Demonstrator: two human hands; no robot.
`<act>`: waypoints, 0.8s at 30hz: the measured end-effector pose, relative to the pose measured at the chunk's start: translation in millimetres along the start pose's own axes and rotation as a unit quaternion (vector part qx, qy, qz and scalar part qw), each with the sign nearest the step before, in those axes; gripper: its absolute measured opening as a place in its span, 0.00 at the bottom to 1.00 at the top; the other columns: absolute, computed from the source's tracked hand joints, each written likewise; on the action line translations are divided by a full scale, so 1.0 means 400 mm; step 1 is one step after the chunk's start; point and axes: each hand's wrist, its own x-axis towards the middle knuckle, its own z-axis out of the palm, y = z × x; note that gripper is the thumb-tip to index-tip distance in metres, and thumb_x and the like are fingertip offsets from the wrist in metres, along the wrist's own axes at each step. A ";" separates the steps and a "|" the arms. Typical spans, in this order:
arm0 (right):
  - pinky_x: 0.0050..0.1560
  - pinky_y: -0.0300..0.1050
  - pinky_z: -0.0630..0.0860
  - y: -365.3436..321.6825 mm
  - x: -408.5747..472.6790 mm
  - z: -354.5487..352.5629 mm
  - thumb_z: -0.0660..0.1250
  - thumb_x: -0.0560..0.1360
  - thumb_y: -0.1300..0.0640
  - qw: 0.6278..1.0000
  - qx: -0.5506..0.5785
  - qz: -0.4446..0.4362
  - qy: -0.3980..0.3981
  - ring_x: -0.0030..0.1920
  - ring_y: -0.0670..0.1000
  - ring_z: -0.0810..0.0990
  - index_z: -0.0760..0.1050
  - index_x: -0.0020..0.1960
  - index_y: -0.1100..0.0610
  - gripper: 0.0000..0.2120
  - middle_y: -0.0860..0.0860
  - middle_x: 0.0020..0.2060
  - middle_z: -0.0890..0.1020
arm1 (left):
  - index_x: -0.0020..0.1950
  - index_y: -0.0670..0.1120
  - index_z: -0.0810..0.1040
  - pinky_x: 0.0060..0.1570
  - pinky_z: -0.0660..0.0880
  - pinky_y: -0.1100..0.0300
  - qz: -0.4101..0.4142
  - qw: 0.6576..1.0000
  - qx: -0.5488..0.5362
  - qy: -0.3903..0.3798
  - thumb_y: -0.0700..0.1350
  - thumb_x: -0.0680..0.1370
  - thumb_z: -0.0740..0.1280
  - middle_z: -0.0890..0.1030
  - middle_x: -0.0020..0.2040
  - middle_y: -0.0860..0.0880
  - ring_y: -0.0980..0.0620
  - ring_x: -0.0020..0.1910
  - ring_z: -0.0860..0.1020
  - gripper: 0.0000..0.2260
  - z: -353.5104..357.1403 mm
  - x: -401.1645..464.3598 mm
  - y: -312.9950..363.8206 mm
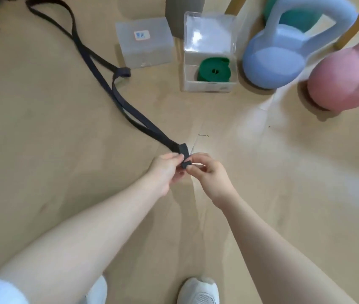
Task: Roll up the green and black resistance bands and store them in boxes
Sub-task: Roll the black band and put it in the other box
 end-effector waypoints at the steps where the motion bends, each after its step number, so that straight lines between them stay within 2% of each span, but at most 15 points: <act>1: 0.50 0.33 0.73 0.020 0.019 0.005 0.64 0.75 0.66 1.000 0.003 -0.016 0.007 0.50 0.48 0.82 0.79 0.47 0.55 0.07 0.50 0.55 0.76 | 0.54 0.42 0.77 0.53 0.75 0.56 0.016 1.000 0.012 -0.002 0.40 0.78 0.63 0.80 0.47 0.44 0.50 0.43 0.78 0.07 -0.003 0.024 -0.004; 4: 0.52 0.34 0.74 0.043 0.060 0.009 0.65 0.75 0.66 0.999 0.010 -0.040 0.019 0.49 0.47 0.82 0.78 0.46 0.53 0.09 0.48 0.54 0.76 | 0.53 0.43 0.78 0.49 0.75 0.60 0.090 0.994 0.054 0.010 0.39 0.78 0.63 0.79 0.47 0.46 0.50 0.46 0.77 0.06 -0.008 0.057 0.004; 5: 0.53 0.35 0.75 0.043 0.072 0.011 0.65 0.75 0.66 0.998 0.023 -0.049 0.027 0.50 0.46 0.82 0.79 0.46 0.53 0.09 0.48 0.54 0.77 | 0.56 0.43 0.77 0.49 0.75 0.60 0.126 0.989 0.076 0.018 0.39 0.78 0.64 0.79 0.47 0.48 0.51 0.46 0.77 0.08 -0.009 0.066 0.011; 7: 0.54 0.38 0.75 0.028 0.088 0.017 0.65 0.75 0.65 0.995 0.060 -0.064 0.049 0.51 0.46 0.81 0.80 0.45 0.52 0.09 0.49 0.53 0.80 | 0.63 0.42 0.75 0.54 0.76 0.57 0.189 0.974 0.119 0.033 0.41 0.77 0.65 0.78 0.45 0.53 0.53 0.46 0.77 0.15 -0.014 0.080 0.033; 9: 0.53 0.37 0.75 0.000 0.083 0.025 0.65 0.75 0.64 0.991 0.097 -0.067 0.066 0.49 0.44 0.81 0.81 0.44 0.50 0.10 0.48 0.48 0.83 | 0.64 0.43 0.74 0.58 0.74 0.57 0.233 0.959 0.157 0.045 0.42 0.77 0.66 0.77 0.45 0.55 0.53 0.48 0.77 0.16 -0.016 0.065 0.059; 11: 0.52 0.39 0.77 -0.026 0.060 0.039 0.66 0.74 0.64 0.985 0.141 -0.047 0.084 0.47 0.43 0.81 0.81 0.43 0.51 0.09 0.45 0.42 0.84 | 0.64 0.43 0.75 0.59 0.72 0.58 0.246 0.953 0.166 0.054 0.42 0.76 0.66 0.77 0.49 0.54 0.53 0.52 0.77 0.16 -0.021 0.031 0.071; 13: 0.52 0.40 0.78 -0.038 0.041 0.048 0.67 0.74 0.63 0.977 0.190 -0.016 0.095 0.46 0.45 0.82 0.81 0.44 0.53 0.07 0.47 0.40 0.85 | 0.62 0.44 0.76 0.61 0.72 0.58 0.255 0.952 0.160 0.058 0.42 0.76 0.67 0.79 0.51 0.53 0.53 0.54 0.77 0.15 -0.030 0.004 0.068; 16: 0.53 0.42 0.78 -0.032 0.036 0.052 0.67 0.74 0.63 0.968 0.239 0.022 0.077 0.47 0.49 0.83 0.80 0.45 0.58 0.04 0.52 0.41 0.84 | 0.58 0.45 0.79 0.57 0.74 0.58 0.272 0.946 0.167 0.060 0.41 0.74 0.69 0.82 0.48 0.50 0.54 0.50 0.80 0.13 -0.055 0.007 0.039; 20: 0.54 0.44 0.78 -0.020 0.036 0.067 0.68 0.73 0.65 0.964 0.253 0.054 0.055 0.44 0.50 0.81 0.79 0.44 0.61 0.02 0.53 0.38 0.82 | 0.51 0.46 0.79 0.51 0.76 0.62 0.289 0.943 0.161 0.039 0.38 0.74 0.68 0.81 0.43 0.49 0.55 0.44 0.80 0.07 -0.081 0.023 0.027; 22: 0.51 0.43 0.79 -0.032 0.023 0.080 0.68 0.73 0.65 0.960 0.269 0.059 0.054 0.40 0.49 0.80 0.77 0.42 0.62 0.01 0.54 0.36 0.80 | 0.49 0.49 0.78 0.47 0.76 0.66 0.289 0.945 0.151 0.019 0.38 0.75 0.66 0.81 0.42 0.51 0.58 0.43 0.79 0.07 -0.089 0.010 0.032; 24: 0.48 0.42 0.80 -0.048 0.013 0.087 0.67 0.74 0.65 0.954 0.290 0.063 0.046 0.38 0.49 0.80 0.76 0.42 0.62 0.02 0.54 0.35 0.80 | 0.47 0.51 0.79 0.45 0.74 0.67 0.283 0.951 0.127 0.000 0.37 0.76 0.66 0.81 0.43 0.52 0.57 0.43 0.78 0.08 -0.098 -0.006 0.037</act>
